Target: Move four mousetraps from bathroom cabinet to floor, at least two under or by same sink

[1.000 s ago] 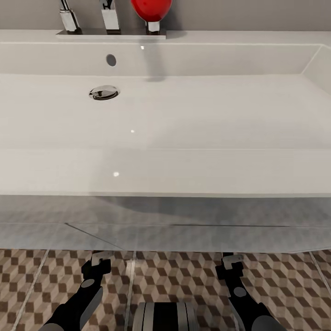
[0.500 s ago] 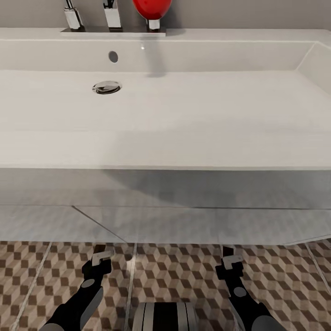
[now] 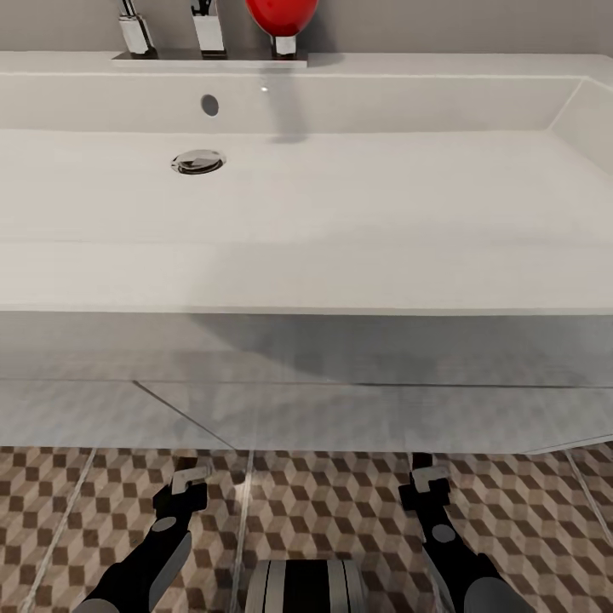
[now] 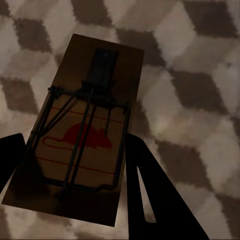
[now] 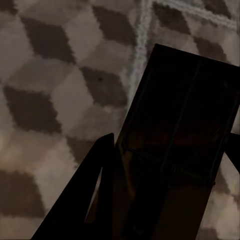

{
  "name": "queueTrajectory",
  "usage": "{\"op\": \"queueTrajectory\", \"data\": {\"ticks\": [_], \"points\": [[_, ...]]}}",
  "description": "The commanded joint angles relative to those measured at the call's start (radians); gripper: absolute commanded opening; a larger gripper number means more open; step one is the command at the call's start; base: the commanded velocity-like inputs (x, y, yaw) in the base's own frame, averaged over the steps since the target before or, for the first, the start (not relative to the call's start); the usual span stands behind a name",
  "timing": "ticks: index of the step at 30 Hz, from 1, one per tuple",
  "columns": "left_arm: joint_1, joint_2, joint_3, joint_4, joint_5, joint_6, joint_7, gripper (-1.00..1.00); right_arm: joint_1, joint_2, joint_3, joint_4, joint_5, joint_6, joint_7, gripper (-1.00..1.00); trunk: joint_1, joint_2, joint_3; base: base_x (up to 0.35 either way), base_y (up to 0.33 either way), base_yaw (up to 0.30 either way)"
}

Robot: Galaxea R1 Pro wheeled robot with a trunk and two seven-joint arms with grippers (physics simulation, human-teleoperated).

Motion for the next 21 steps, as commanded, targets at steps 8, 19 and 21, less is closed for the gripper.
{"op": "queueTrajectory", "data": {"ticks": [8, 19, 21], "points": [[-0.001, 0.005, -0.008, -0.010, 0.009, 0.012, 0.008, -1.00, -0.026, 0.004, -0.008, 0.001, 0.007, -0.001, 0.000, -1.00, 0.000, 0.000, -0.001, 0.000, 0.000, 0.000], [-0.013, 0.007, -0.007, -0.078, 0.008, 0.018, 0.013, -1.00, -0.034, 0.020, -0.008, 0.001, 0.007, -0.001, 0.000, -1.00, 0.000, 0.000, -0.001, 0.000, 0.000, 0.000], [-0.014, 0.007, -0.007, -0.091, 0.008, 0.019, 0.014, -1.00, -0.034, 0.021, -0.008, 0.001, 0.007, -0.001, 0.000, -1.00, 0.000, 0.000, -0.001, 0.000, 0.000, 0.000]]}}
